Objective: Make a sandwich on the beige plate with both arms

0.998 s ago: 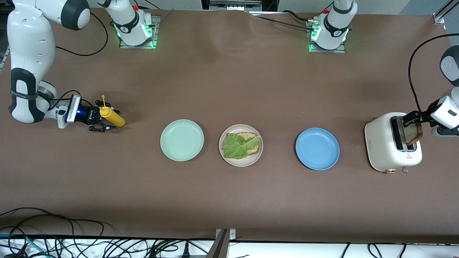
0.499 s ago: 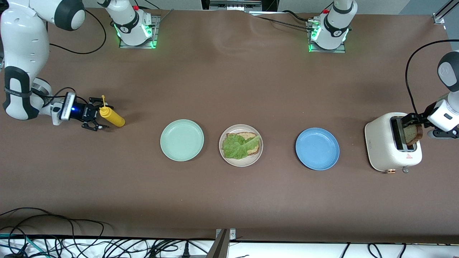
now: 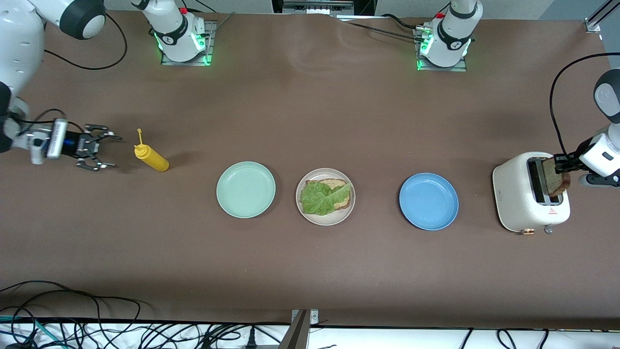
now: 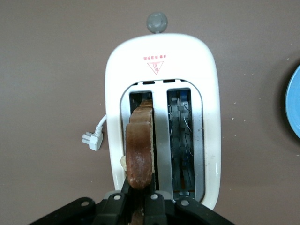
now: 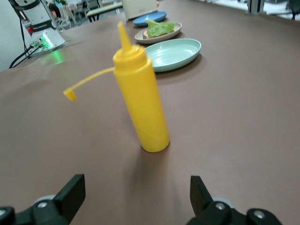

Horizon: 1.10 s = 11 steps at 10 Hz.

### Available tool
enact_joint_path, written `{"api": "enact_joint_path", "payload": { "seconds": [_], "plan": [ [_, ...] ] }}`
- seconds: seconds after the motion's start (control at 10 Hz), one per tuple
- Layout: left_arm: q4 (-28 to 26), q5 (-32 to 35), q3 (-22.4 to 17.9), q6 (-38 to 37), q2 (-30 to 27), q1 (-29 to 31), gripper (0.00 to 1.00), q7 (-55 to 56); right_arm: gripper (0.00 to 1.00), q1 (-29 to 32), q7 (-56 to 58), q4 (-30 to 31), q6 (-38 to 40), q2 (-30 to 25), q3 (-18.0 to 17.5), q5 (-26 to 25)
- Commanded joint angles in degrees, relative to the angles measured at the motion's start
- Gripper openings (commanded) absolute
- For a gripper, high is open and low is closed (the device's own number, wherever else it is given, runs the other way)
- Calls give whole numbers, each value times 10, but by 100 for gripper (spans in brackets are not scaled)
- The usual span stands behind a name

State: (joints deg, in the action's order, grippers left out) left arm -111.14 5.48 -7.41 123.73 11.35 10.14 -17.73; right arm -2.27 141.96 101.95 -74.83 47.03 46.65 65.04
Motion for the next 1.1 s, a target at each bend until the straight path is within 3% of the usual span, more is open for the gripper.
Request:
{"api": "enact_joint_path", "payload": {
  "seconds": [0.0,0.1,0.4,0.6,0.8,1.0],
  "plan": [
    [21,15,2,-46,-38,2,0,-17,99,-46,-141,-80,39,-4,73,-43],
    [34,15,3,-81,-53,1,0,-17,99,-61,-210,-124,50,-4,95,-60],
    [81,9,16,-180,-100,-12,0,-17,99,-64,-438,-258,117,-4,101,-83],
    [92,7,56,-194,-106,-13,0,-18,99,-71,-560,-331,140,-4,101,-81],
    [85,-26,106,-193,-93,-13,0,-11,99,-84,-667,-378,151,-4,104,-82],
    [86,-53,141,-191,-63,-25,0,21,99,-103,-732,-386,152,-21,104,-93]
  ]
}}
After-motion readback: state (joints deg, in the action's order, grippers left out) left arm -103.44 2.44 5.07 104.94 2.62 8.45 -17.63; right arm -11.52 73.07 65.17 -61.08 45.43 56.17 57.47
